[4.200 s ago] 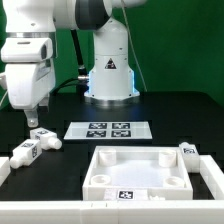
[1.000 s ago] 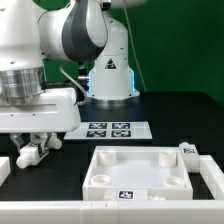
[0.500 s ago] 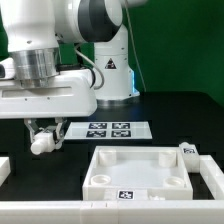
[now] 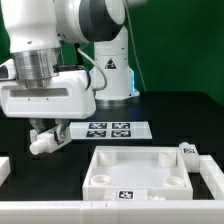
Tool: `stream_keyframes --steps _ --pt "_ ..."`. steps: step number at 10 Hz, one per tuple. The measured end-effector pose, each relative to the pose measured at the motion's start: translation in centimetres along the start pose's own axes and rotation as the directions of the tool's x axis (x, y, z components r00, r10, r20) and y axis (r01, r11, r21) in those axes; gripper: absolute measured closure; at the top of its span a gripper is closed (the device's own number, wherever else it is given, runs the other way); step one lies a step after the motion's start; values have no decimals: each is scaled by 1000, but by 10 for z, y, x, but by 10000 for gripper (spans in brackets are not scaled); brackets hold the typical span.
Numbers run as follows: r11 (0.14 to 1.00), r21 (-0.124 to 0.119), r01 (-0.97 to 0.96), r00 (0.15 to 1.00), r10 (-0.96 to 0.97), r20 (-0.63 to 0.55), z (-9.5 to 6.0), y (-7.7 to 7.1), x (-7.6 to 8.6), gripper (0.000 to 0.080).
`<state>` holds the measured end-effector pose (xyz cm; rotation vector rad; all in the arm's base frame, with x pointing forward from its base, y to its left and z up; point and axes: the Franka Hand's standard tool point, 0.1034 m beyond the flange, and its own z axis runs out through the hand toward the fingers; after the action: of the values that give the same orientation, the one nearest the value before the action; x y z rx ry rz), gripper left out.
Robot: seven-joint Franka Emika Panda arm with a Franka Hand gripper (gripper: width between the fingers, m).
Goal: Assemble one leg
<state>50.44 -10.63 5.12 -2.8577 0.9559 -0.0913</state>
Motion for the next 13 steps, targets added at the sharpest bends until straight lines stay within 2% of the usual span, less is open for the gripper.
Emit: stream_keyframes --steps 2,4,10,12,13 --pt "962 12 -273 962 273 8 2 -4 -12 518" --pt "859 20 -511 860 510 28 5 -9 -18 518" --pt "652 35 -758 652 755 71 9 -15 -24 518" --pt "411 8 -912 409 906 112 7 -4 -24 518" --pt "296 -27 -955 291 948 130 8 3 -25 518"
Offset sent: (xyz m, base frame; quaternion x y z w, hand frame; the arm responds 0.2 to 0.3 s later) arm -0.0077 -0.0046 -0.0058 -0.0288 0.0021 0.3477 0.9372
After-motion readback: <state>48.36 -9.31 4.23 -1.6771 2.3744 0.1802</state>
